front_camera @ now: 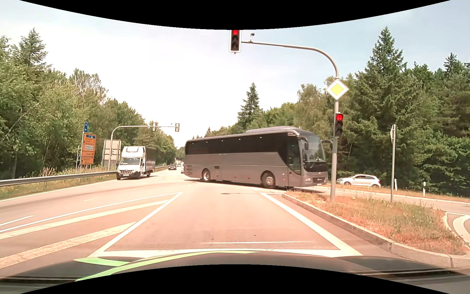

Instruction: Follow the waypoints while adhering to traffic rules and regulations

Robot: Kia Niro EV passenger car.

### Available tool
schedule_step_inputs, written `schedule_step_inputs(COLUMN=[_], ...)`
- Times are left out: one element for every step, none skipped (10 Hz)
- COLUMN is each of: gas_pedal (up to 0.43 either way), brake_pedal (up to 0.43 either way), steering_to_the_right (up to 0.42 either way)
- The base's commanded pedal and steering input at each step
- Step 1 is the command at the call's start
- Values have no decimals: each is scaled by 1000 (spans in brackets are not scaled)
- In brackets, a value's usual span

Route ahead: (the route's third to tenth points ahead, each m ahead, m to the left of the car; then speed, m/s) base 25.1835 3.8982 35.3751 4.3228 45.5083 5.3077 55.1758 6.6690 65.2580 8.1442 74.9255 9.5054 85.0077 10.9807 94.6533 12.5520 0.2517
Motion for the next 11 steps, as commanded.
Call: schedule_step_inputs(gas_pedal=[0,0,0,0,0,0,0,0,0,0,0], brake_pedal=[232,232,232,232,232,250,256,256,256,262,262], steering_to_the_right=[-14,-14,-14,-14,-14,-14,-14,-14,-14,-14,-14])
